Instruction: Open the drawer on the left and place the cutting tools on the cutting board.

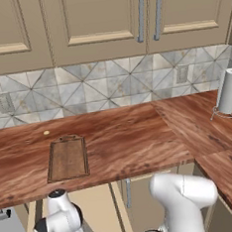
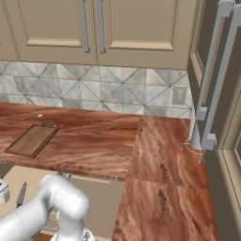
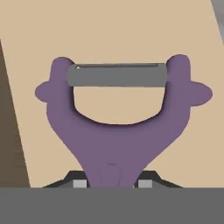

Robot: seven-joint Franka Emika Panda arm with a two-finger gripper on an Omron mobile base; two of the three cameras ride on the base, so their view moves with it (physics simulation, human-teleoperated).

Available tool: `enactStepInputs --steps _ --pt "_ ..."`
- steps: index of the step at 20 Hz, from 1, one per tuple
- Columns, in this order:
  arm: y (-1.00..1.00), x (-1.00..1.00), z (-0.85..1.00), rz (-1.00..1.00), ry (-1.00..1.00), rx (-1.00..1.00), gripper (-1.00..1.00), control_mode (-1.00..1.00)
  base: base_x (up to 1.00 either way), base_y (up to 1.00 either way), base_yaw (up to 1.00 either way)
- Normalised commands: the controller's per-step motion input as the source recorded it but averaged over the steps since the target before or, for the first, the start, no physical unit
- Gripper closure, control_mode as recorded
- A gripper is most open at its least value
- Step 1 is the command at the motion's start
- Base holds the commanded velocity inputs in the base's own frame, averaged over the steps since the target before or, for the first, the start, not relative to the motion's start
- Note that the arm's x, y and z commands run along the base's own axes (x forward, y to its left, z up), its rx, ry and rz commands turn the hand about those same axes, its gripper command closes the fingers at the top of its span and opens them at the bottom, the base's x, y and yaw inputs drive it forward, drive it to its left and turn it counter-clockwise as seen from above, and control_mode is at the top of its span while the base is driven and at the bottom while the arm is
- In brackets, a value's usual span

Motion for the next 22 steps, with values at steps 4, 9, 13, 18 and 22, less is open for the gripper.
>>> enactStepInputs --steps 4,9,13,18,22 --pt "-0.01 -0.28 1.0 -0.04 -0.37 0.0 1.0 -1.0 0.0 0.0 0.0" --pt "-0.07 0.03 1.0 -0.01 -0.43 0.0 1.0 -1.0 0.0 0.0 0.0" --pt "-0.34 0.31 1.0 -0.02 -0.36 0.0 1.0 -1.0 0.0 0.0 0.0" --pt "-0.38 0.6 1.0 -0.02 -0.32 0.0 1.0 -1.0 0.0 0.0 0.0" --pt "-0.39 0.91 1.0 -0.05 -0.19 0.0 1.0 -1.0 0.0 0.0 0.0"
